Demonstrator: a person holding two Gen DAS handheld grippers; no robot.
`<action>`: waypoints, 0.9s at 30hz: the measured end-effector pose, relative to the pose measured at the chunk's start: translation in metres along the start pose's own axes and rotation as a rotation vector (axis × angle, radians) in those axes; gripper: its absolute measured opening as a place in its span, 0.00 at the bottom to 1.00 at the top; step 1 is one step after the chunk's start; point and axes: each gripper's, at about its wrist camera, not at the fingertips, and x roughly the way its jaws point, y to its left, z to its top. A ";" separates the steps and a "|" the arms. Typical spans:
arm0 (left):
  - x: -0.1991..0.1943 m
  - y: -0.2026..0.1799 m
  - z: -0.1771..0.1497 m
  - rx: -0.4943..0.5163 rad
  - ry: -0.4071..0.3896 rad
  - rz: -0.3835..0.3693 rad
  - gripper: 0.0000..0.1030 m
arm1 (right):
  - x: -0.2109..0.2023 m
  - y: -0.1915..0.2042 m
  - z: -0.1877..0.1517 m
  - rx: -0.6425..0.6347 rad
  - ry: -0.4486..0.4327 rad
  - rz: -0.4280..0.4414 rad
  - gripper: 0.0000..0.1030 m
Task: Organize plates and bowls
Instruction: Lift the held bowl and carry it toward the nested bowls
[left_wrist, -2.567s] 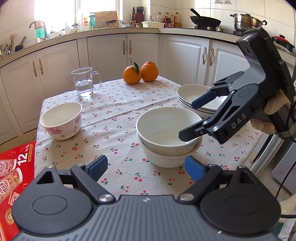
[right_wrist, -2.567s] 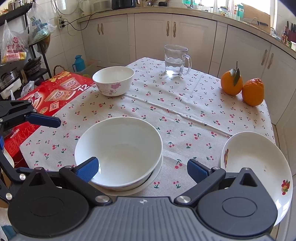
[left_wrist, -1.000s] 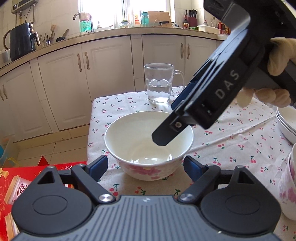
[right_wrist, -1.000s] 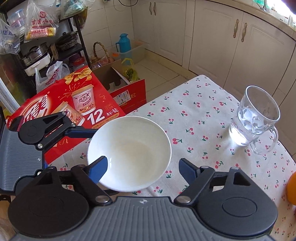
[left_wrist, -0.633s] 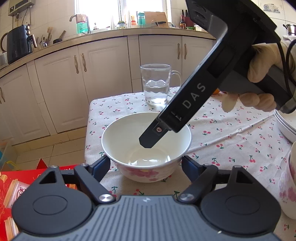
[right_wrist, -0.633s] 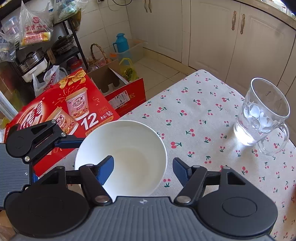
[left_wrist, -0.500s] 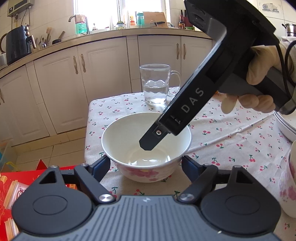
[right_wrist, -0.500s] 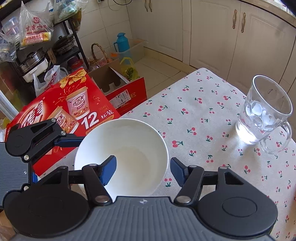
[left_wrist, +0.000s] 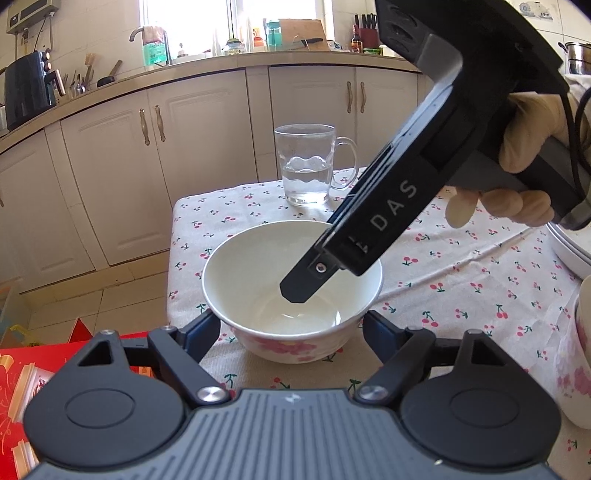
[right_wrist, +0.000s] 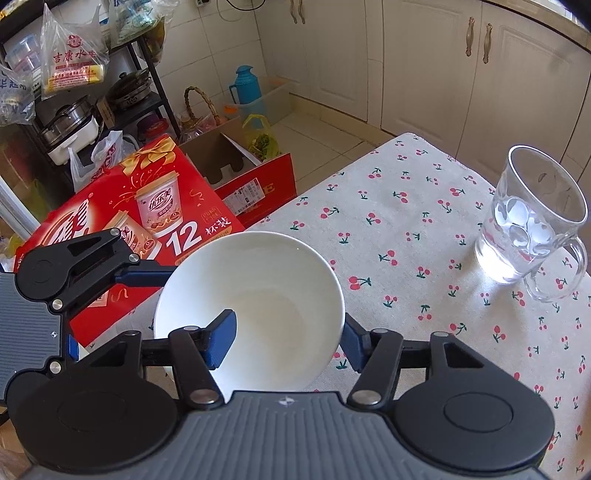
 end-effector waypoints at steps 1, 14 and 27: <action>0.000 0.000 0.000 0.001 0.002 -0.001 0.81 | -0.001 0.001 0.000 0.000 -0.001 0.000 0.64; -0.035 -0.018 0.006 0.019 0.003 -0.036 0.81 | -0.035 0.016 -0.017 0.003 -0.024 0.008 0.64; -0.096 -0.062 0.008 0.065 -0.012 -0.065 0.81 | -0.100 0.051 -0.059 -0.016 -0.069 -0.004 0.64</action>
